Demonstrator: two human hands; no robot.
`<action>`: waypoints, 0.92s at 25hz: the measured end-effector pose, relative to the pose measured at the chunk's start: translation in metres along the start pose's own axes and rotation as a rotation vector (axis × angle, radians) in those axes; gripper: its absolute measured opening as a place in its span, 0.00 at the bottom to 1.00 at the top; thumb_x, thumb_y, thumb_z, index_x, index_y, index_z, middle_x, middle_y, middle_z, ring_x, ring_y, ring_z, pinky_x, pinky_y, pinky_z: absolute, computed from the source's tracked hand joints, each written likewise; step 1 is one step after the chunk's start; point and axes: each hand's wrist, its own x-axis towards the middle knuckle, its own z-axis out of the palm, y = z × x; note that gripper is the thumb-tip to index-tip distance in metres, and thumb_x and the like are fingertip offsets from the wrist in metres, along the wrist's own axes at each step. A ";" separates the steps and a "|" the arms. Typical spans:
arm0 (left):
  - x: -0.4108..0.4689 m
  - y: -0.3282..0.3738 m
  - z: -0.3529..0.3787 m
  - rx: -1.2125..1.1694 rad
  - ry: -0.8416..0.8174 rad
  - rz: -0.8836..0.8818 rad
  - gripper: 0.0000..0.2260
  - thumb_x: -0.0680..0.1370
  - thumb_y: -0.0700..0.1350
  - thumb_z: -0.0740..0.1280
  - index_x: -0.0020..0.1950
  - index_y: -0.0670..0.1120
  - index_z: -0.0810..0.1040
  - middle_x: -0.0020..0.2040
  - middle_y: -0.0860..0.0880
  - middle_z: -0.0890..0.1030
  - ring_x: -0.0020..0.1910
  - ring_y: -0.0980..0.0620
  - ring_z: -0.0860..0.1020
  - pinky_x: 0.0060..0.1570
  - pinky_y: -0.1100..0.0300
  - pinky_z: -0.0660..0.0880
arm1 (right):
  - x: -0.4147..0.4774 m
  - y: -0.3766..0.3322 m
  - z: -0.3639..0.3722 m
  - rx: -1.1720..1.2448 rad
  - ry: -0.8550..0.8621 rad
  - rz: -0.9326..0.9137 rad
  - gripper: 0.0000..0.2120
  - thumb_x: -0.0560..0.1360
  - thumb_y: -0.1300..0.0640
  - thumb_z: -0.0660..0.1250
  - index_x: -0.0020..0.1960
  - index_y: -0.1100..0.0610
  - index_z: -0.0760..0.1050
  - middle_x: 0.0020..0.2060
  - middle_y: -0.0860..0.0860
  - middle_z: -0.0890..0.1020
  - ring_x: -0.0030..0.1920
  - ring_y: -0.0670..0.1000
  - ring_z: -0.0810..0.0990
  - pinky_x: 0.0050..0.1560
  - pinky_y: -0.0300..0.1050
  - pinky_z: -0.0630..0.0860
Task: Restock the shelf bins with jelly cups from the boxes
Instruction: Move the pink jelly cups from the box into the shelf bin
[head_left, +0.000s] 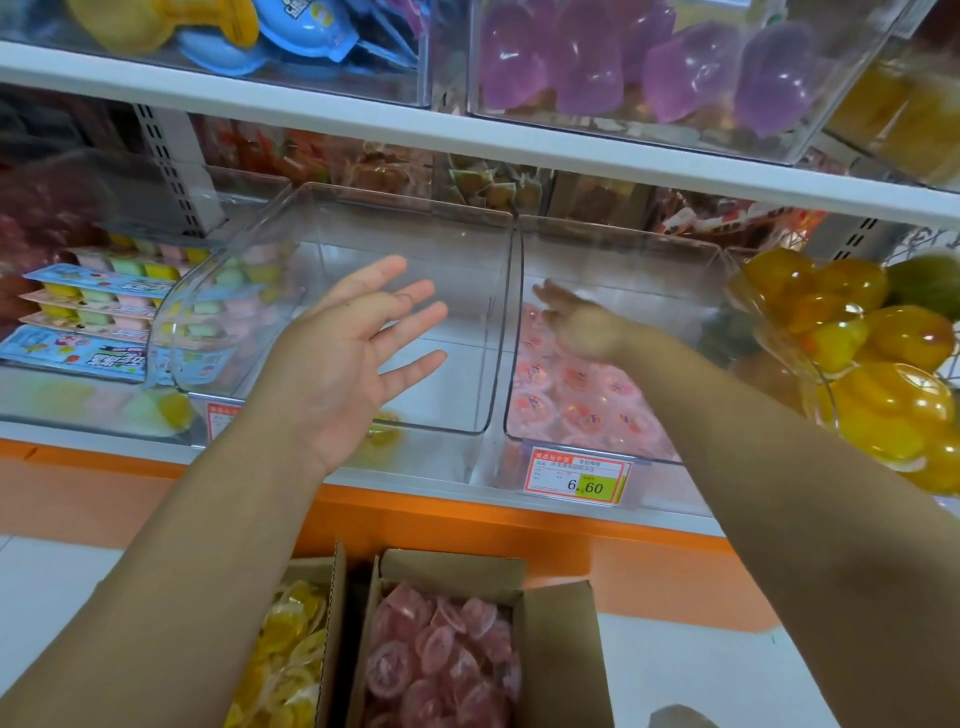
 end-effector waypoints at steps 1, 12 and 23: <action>0.000 -0.001 0.001 0.004 0.000 -0.006 0.17 0.82 0.38 0.60 0.69 0.50 0.73 0.62 0.49 0.82 0.58 0.52 0.82 0.55 0.49 0.80 | -0.006 0.008 -0.013 0.024 0.058 0.064 0.24 0.83 0.61 0.53 0.78 0.55 0.54 0.77 0.53 0.58 0.75 0.54 0.59 0.70 0.39 0.56; -0.004 -0.006 0.012 0.040 -0.028 -0.042 0.15 0.82 0.38 0.62 0.66 0.51 0.74 0.60 0.49 0.82 0.58 0.52 0.82 0.57 0.48 0.79 | -0.028 0.085 -0.005 -0.512 -0.317 0.242 0.28 0.81 0.37 0.43 0.78 0.42 0.40 0.78 0.47 0.40 0.78 0.57 0.41 0.76 0.57 0.43; -0.071 -0.014 -0.019 0.267 -0.122 -0.226 0.08 0.82 0.40 0.61 0.57 0.46 0.79 0.48 0.46 0.85 0.48 0.49 0.85 0.46 0.55 0.82 | -0.155 -0.019 -0.028 0.556 0.488 -0.005 0.14 0.78 0.65 0.57 0.55 0.56 0.78 0.49 0.53 0.82 0.44 0.49 0.79 0.51 0.49 0.78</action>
